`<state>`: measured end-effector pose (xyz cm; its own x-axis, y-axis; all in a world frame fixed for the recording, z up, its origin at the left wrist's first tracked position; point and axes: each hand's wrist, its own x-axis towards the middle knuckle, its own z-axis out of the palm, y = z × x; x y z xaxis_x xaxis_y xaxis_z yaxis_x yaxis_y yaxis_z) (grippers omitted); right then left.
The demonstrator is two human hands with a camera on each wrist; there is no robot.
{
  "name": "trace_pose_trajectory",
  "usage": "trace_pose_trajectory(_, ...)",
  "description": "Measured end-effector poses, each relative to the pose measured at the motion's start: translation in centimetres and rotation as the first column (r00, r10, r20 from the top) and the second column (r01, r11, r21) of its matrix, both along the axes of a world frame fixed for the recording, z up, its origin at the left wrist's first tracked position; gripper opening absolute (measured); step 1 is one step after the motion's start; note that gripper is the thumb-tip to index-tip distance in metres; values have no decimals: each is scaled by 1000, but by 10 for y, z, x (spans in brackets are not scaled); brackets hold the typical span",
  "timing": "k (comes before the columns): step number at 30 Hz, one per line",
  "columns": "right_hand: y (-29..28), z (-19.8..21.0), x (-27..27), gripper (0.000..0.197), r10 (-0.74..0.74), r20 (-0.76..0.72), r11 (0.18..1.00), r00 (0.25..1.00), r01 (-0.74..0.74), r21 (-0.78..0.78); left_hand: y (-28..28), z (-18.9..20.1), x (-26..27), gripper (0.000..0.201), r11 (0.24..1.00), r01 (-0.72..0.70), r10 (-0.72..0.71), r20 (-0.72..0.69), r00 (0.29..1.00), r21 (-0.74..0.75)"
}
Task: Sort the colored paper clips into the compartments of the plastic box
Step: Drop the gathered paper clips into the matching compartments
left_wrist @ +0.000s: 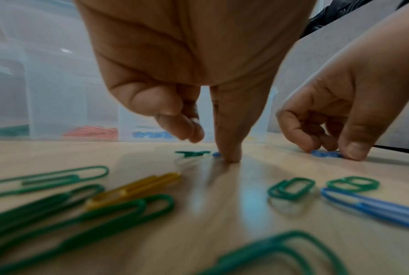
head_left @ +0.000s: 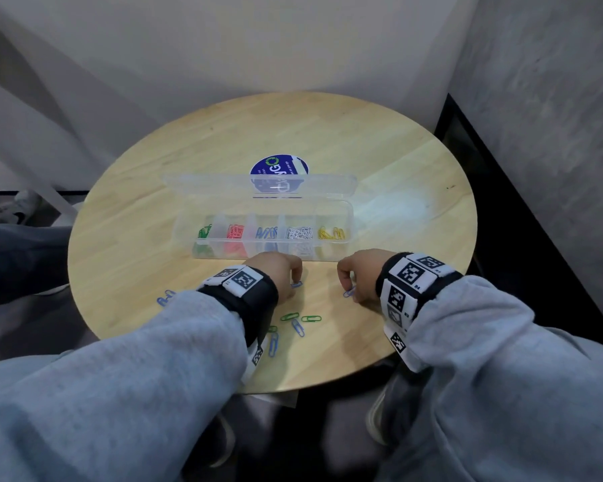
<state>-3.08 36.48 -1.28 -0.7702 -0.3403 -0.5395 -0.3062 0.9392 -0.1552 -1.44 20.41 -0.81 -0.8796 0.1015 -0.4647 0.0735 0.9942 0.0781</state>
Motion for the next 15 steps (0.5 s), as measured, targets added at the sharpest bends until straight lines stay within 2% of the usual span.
trace_pose_trajectory(3, -1, -1, -4, 13, -13, 33, 1000, 999, 12, 25, 4, -1, 2, 5, 998, -31, 31, -9, 999, 60)
trace_pose_trajectory(7, -3, 1, -4, 8, -23, 48, 997, 999, 20, 71, 5, -3, 3, 8, 995, -60, 61, -13, 998, 76)
trace_pose_trajectory(9, -4, -2, -5, 19, -13, 67, 992, 998, 5, 124, 4, -3, 3, 18, 995, -64, 64, -3, 998, 71)
trace_pose_trajectory(11, -6, -4, -6, 20, -1, 89, 980, 996, -17, 199, 3, -3, 3, 24, 995, -61, 60, 13, 998, 79)
trace_pose_trajectory(15, -9, -1, -3, 22, 22, 91, 965, 996, -45, 259, -2, 4, 5, 20, 971, -108, 104, 29, 994, 213)
